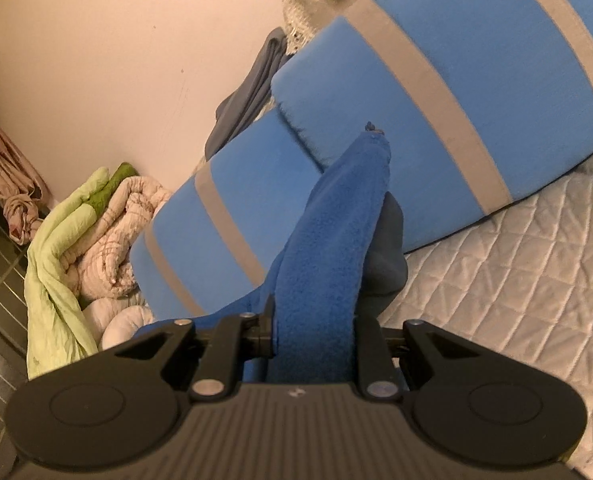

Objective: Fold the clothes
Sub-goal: 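Lift the held fleece fold with both grippers and carry it over the hoodie, then lay the fold down on the hoodie and open both grippers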

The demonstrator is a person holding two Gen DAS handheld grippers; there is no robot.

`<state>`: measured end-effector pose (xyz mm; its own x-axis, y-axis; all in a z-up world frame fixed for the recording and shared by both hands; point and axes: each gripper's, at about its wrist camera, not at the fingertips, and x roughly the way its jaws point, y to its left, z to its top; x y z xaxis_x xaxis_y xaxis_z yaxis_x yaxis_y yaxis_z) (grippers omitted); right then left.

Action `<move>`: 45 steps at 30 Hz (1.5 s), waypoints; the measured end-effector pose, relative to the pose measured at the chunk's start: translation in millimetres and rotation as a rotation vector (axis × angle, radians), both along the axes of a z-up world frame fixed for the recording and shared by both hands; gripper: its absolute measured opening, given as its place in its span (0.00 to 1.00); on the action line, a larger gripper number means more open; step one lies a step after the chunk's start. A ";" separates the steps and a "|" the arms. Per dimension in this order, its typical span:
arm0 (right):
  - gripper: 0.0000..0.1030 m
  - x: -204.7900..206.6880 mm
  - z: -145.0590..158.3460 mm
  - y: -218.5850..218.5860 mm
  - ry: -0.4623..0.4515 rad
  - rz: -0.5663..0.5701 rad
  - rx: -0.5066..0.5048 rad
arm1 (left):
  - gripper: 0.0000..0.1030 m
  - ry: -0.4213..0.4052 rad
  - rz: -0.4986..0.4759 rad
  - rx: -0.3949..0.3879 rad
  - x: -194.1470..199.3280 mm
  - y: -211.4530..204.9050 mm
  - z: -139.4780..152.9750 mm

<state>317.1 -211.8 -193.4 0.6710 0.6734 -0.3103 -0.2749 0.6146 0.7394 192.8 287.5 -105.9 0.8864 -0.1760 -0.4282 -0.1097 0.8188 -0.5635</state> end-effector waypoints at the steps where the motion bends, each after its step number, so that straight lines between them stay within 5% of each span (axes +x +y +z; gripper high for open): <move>1: 0.18 1.0 -0.3 5.1 0.002 0.006 0.000 | 0.25 0.002 0.004 0.008 -1.1 4.2 2.6; 19: 0.18 8.2 10.2 96.5 0.000 0.110 0.035 | 0.25 0.028 0.093 0.111 -16.0 69.0 33.5; 22: 0.24 3.9 14.9 109.4 -0.012 0.086 -0.021 | 0.38 0.064 0.116 0.301 -4.9 64.0 33.4; 24: 0.77 2.7 18.1 131.8 -0.016 0.052 -0.246 | 0.74 0.150 0.168 0.509 9.5 55.3 23.7; 25: 0.94 1.9 18.4 138.3 -0.029 0.050 -0.312 | 0.75 0.194 0.194 0.614 16.7 50.9 18.8; 27: 1.00 -0.5 19.0 143.0 -0.061 0.039 -0.377 | 0.77 0.282 0.245 0.822 31.2 42.2 9.1; 30: 1.00 -4.2 19.8 150.2 -0.109 0.021 -0.475 | 0.83 0.276 0.249 0.788 31.4 43.1 5.6; 45: 1.00 -4.8 9.2 135.3 -0.043 0.065 -0.512 | 0.84 0.365 0.092 0.658 24.7 24.8 -10.6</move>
